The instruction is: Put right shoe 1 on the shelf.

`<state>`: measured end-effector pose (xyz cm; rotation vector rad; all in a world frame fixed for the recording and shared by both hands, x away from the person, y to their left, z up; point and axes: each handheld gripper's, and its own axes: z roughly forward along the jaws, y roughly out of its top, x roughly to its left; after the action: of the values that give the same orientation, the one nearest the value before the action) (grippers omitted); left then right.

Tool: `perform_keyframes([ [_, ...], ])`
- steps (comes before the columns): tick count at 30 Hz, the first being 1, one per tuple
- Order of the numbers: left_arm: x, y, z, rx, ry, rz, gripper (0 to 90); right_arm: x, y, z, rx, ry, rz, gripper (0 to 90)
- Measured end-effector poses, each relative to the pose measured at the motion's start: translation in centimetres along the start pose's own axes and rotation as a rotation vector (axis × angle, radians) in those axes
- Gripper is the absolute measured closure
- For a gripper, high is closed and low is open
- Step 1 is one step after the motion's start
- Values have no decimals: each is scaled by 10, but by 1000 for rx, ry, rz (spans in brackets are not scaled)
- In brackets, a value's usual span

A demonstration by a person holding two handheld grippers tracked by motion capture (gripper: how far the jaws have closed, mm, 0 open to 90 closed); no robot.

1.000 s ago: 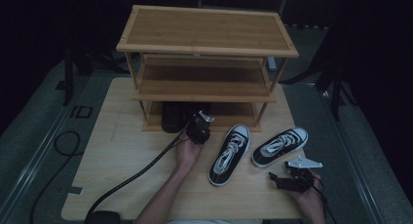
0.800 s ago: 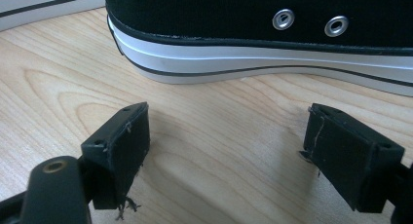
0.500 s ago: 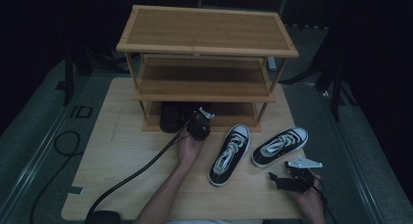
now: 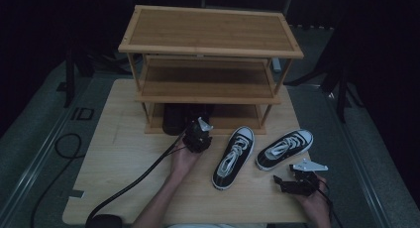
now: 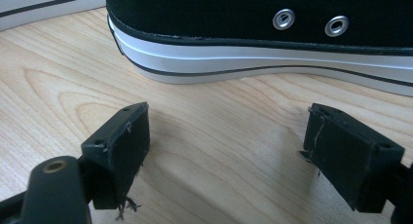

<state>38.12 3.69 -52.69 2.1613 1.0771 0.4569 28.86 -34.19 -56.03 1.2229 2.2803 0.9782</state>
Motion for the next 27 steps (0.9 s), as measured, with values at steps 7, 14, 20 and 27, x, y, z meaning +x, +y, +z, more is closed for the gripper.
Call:
perform_keyframes([
  [7, 22, -25, -18, 4, 1, -38, 768, 0, 0, 0, 0, 0, 1, 170],
  [14, 36, -43, -28, 6, -4, -51, 736, 0, 0, 0, 0, 0, 1, 170],
  [20, 41, -54, -32, 12, -26, -47, 700, 0, 0, 0, 0, 0, 0, 170],
  [27, 43, -65, -30, 14, -47, -83, 651, 0, 0, 0, 0, 0, 1, 170],
])
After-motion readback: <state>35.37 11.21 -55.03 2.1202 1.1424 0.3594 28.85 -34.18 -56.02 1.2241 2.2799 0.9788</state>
